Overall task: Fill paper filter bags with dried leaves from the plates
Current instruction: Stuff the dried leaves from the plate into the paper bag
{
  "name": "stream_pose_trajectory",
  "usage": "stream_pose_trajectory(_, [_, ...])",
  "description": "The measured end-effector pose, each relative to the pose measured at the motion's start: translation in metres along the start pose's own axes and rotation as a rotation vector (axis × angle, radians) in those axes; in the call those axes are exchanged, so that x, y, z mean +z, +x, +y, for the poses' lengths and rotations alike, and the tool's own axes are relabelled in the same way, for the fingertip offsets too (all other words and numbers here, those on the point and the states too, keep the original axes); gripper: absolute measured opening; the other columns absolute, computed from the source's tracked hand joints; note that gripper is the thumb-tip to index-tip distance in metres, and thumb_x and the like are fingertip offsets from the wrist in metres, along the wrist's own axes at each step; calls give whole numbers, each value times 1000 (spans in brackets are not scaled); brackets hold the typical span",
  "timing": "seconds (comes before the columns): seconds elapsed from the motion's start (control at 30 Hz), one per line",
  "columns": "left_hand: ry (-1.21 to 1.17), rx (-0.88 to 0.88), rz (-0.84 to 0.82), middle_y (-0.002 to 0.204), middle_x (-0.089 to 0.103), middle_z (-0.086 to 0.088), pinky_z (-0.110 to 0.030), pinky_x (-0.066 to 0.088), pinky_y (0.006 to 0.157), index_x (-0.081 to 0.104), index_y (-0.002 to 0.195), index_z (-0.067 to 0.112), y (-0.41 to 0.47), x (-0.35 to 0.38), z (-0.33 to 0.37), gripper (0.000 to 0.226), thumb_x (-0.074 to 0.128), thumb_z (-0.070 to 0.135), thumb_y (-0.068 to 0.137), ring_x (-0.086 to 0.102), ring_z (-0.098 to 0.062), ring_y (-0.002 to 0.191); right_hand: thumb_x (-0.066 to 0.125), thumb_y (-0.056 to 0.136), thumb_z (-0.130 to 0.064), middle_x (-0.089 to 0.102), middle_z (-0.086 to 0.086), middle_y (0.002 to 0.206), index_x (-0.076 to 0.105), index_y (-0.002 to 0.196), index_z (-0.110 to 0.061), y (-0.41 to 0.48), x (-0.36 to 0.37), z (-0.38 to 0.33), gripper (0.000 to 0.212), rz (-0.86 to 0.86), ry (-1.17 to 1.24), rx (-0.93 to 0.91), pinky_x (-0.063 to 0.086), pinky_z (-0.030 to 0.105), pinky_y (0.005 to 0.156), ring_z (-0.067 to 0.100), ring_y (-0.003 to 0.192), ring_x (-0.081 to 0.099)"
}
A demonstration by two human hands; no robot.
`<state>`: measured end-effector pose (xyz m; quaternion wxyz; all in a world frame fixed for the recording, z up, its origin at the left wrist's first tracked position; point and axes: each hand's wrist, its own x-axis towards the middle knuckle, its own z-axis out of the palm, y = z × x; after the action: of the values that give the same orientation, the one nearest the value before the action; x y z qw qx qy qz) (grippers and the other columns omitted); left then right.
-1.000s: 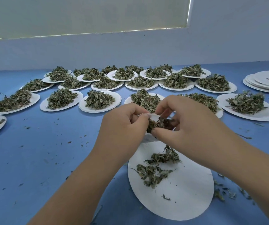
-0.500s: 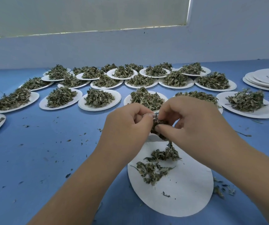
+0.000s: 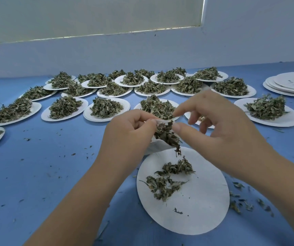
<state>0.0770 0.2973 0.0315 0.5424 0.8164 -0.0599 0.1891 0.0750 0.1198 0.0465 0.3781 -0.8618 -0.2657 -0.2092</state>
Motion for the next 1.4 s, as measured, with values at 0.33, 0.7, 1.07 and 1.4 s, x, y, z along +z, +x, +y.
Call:
stream_pose_trajectory(0.33, [-116, -95, 46, 46, 40, 8, -23, 28, 44, 74, 77, 22, 2, -4, -2, 15, 65, 19, 88, 31, -8, 41, 66, 77, -51, 54, -19, 93, 39, 112, -44, -11, 13, 2, 45, -215, -39, 224, 44, 18, 60, -6, 79, 55])
stream_pose_trajectory(0.7, [-37, -19, 4, 42, 43, 11, -16, 29, 39, 72, 74, 23, -4, 3, 4, 17, 63, 16, 87, 34, -7, 39, 71, 80, -17, 61, -18, 69, 66, 82, -28, -10, 14, 1, 13, 45, 27, 79, 39, 7, 60, -2, 64, 55])
stream_pose_trajectory(1.07, [-205, -52, -85, 41, 47, 9, -8, 36, 36, 72, 74, 10, -12, 9, 12, 20, 61, 2, 89, 38, 0, 33, 68, 83, -25, 64, -9, 74, 69, 87, -22, -7, 26, 1, 6, 84, -147, -75, 49, 42, 62, 14, 71, 51])
stream_pose_trajectory(1.4, [-145, -91, 12, 44, 45, 10, -14, 30, 40, 75, 78, 19, -3, 0, 4, 16, 64, 15, 89, 35, -5, 37, 58, 91, -25, 66, -11, 89, 74, 98, -22, -10, 8, 11, 17, 147, -91, -144, 36, 9, 72, 5, 78, 52])
